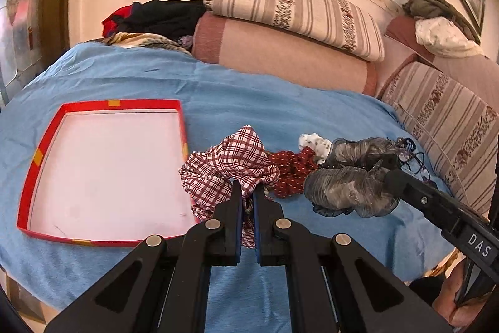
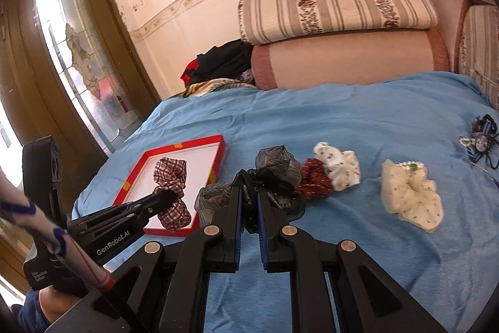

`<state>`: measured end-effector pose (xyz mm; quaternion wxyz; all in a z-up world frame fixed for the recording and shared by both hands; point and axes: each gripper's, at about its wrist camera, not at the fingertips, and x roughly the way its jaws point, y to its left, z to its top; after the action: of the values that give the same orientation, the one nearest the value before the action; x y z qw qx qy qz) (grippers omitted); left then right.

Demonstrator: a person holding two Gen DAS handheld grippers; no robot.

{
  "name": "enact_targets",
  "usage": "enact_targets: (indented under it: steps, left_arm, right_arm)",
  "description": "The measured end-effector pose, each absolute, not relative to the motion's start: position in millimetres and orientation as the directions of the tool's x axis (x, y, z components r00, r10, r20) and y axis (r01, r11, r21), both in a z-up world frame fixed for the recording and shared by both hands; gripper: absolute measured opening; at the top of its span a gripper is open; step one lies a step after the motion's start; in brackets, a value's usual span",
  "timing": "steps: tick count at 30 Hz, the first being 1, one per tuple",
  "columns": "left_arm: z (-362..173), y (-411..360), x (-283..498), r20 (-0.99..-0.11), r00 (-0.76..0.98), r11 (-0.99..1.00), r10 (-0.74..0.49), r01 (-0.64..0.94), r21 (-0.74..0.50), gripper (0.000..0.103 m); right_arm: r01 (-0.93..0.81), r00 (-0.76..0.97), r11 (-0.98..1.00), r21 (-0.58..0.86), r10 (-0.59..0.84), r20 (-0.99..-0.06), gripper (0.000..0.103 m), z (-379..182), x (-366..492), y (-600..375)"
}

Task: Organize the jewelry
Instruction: 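Carry both held scrunchies over the red-rimmed white tray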

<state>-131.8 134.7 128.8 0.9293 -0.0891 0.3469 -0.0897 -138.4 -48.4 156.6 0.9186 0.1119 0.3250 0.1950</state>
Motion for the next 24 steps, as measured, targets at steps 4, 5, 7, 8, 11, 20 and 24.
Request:
enact_targets:
  steps: [4,5,7,8,11,20,24]
  left_arm:
    - [131.1,153.1,-132.2,-0.624,0.752,0.966,-0.214,0.069,-0.248,0.005]
    - [131.7,158.2,-132.0,-0.623,0.754,0.966,-0.208,0.058,-0.253,0.005]
    - [132.0,168.2,-131.3,-0.622,0.757,0.964,-0.202,0.041,-0.263,0.005]
    - [132.2,173.6,-130.8,-0.622,0.758,0.963,-0.196,0.03,-0.267,0.005]
    - [134.4,190.5,-127.5,-0.621,0.764,0.96,-0.175,-0.008,-0.28,0.005]
    - [138.1,240.8,-112.5,-0.632,0.769,0.944,-0.101,-0.126,-0.304,0.005]
    - [141.1,259.1,-87.2,-0.649,0.758,0.938,-0.067,-0.175,-0.3,0.005]
  right_arm:
    - [-0.315,0.697,0.892,0.325,0.45,-0.558,0.01,158.8,-136.1,-31.8]
    - [-0.32,0.692,0.889,0.329,0.456,-0.559,0.01,159.3,-135.4,-28.9]
    - [-0.331,0.683,0.884,0.331,0.466,-0.562,0.01,160.3,-134.5,-21.3]
    - [-0.335,0.681,0.883,0.328,0.468,-0.563,0.01,161.2,-133.3,-17.7]
    - [-0.349,0.676,0.879,0.325,0.476,-0.563,0.01,164.5,-129.7,-8.2]
    - [-0.394,0.643,0.857,0.331,0.515,-0.567,0.01,170.5,-112.1,26.8]
    - [-0.406,0.639,0.854,0.324,0.519,-0.568,0.01,174.4,-99.1,42.5]
